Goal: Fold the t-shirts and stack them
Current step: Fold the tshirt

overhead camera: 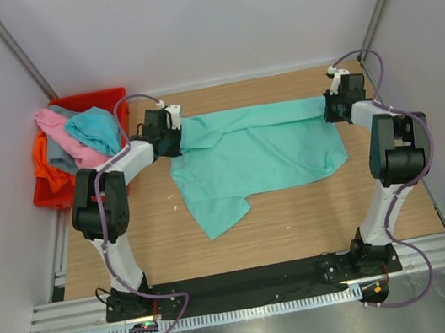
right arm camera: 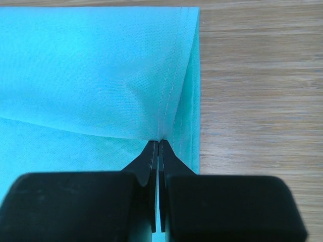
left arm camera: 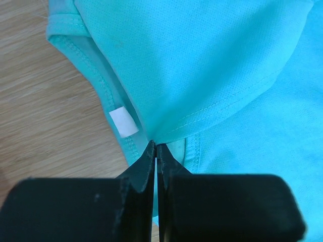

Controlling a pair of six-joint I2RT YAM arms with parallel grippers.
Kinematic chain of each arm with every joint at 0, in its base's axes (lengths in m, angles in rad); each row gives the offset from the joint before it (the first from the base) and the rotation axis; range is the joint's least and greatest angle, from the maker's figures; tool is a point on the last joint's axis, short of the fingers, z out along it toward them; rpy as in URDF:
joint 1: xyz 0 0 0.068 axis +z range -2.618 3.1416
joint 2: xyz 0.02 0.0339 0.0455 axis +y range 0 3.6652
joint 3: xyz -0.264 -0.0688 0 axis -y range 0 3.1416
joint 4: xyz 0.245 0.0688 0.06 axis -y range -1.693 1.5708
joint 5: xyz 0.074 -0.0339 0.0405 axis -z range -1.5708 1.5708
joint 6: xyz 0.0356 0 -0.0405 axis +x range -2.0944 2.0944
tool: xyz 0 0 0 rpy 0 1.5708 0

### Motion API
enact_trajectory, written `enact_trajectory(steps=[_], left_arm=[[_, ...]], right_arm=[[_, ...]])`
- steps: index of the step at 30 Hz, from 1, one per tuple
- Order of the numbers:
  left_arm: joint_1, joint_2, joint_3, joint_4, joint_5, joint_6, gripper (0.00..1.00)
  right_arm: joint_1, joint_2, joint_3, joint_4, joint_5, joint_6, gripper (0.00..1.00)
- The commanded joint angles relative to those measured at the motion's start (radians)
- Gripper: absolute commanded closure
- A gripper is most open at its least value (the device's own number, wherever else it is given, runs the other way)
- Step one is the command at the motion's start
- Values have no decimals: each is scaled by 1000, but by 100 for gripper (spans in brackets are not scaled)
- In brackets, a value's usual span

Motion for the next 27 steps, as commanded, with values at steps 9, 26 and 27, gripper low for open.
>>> enact_trajectory(steps=[9,26,27], left_arm=[[-3,-27,6,-7,-18,-22,100],[-3,-15,3,-22,-52,-36,100],[-3,-15,3,-22,-52,-36,100]], right_arm=[[-6,-36,-4,-2,-12,-14,99],[-12,-17,11,-42,-10,-17,99],[-12,-17,11,-45,-10,-17,99]])
